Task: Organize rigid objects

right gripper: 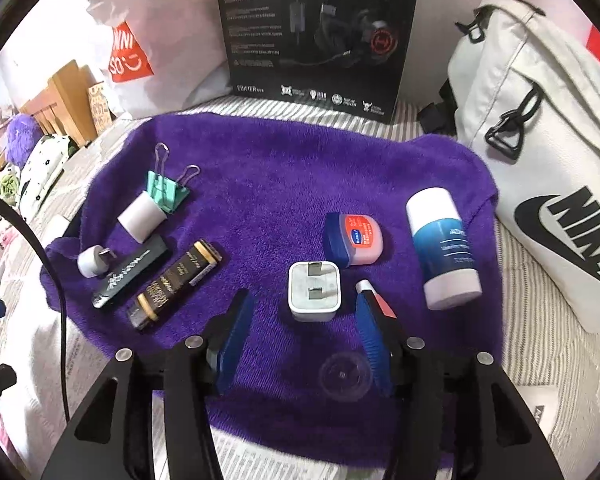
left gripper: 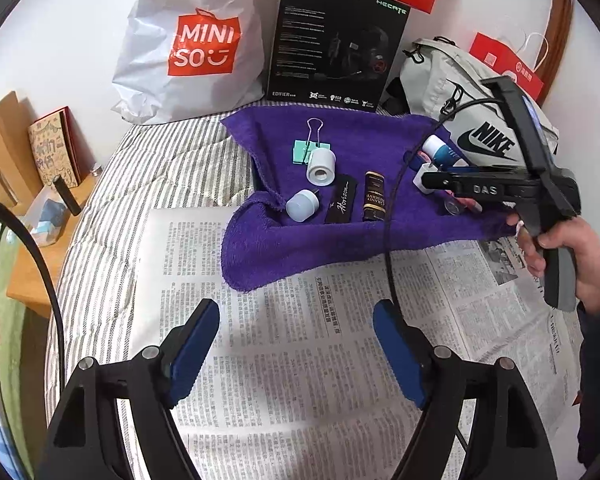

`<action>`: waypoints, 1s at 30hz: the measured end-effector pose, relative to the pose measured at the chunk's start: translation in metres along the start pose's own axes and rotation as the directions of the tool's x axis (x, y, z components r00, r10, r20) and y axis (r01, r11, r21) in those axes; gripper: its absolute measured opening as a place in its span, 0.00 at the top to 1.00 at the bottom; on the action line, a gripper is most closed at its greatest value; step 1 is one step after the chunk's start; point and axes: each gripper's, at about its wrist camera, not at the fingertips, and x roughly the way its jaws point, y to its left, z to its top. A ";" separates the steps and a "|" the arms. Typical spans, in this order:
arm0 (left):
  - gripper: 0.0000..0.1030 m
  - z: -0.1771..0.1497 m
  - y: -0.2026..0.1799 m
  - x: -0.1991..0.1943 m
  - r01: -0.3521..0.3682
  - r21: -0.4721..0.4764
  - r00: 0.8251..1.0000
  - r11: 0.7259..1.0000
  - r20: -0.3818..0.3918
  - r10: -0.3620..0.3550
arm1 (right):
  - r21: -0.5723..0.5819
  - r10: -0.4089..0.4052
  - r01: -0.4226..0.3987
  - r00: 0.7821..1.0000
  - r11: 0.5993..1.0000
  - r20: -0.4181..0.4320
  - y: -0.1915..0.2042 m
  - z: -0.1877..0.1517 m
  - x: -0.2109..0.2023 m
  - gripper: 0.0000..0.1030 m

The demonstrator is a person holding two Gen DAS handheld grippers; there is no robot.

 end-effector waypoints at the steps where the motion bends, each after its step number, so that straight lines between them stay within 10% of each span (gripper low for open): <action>1: 0.24 -0.001 0.000 -0.002 0.001 -0.006 1.000 1.000 0.001 -0.001 | -0.001 -0.002 0.002 1.000 1.000 0.006 0.000 -0.001 -0.003 0.39; 30: 0.00 -0.021 -0.076 -0.049 -0.039 -0.058 0.998 0.998 0.049 0.042 | 0.220 -0.130 0.086 0.972 0.972 0.194 -0.026 -0.145 -0.214 0.00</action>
